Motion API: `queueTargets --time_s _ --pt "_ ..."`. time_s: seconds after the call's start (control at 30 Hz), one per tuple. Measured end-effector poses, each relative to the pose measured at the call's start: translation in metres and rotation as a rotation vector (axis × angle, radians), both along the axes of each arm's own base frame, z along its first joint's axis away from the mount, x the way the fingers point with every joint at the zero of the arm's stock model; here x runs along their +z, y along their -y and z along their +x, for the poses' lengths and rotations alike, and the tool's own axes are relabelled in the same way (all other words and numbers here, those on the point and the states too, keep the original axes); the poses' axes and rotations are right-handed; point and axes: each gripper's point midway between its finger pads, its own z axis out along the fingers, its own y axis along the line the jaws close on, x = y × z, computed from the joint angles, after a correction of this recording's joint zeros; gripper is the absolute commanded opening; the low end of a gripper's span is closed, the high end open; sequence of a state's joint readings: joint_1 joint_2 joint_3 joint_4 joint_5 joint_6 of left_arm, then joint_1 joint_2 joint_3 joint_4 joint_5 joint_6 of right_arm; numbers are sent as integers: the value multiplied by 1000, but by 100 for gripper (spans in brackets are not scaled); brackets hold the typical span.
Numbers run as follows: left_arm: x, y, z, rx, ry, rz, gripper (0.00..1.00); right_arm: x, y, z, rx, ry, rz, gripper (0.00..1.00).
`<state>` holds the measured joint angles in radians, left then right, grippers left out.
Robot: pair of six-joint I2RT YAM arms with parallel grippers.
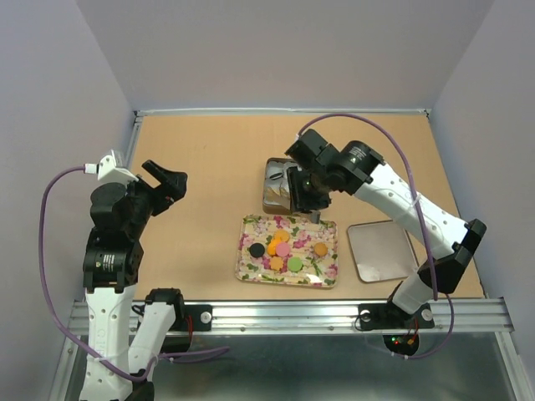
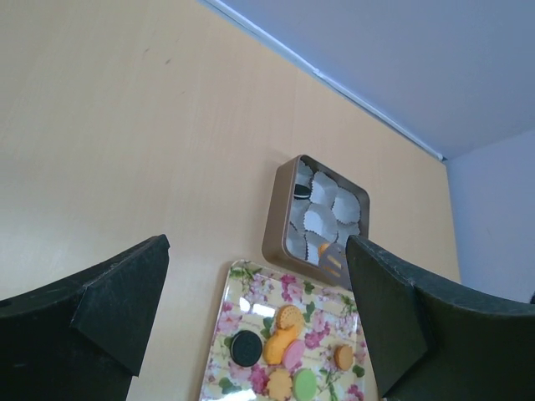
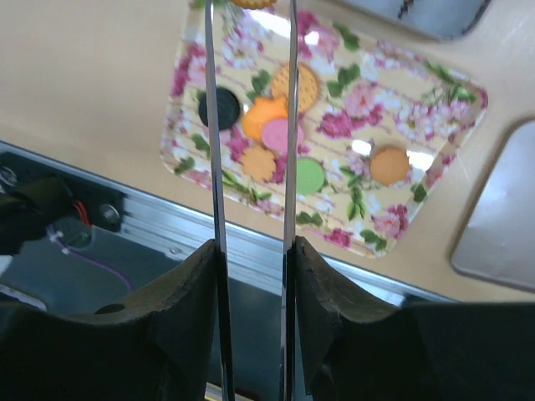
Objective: Pack the cookies
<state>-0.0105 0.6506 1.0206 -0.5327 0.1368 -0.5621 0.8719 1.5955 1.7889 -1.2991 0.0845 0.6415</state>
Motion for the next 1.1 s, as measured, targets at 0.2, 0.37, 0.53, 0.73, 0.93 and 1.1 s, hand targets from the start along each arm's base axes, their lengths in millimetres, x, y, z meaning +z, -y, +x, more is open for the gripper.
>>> queueTargets --time_s 0.2,0.37,0.53,0.73,0.93,1.1 --pt "3 -1 1 4 15 1 99 13 -15 27 6 71 -9 36" --pt "7 -3 -3 14 31 4 99 -16 -24 57 -2 41 -83 36" --pt "8 -5 -8 27 38 8 99 -30 -17 89 -42 28 -107 36" --pt "7 -8 -9 41 33 13 99 -32 -11 101 -52 25 -106 36" --pt "6 -10 -8 52 33 20 99 -39 -19 98 -31 4 -77 38" --pt "6 -10 -8 55 33 20 99 -59 -15 90 -24 -45 -102 44"
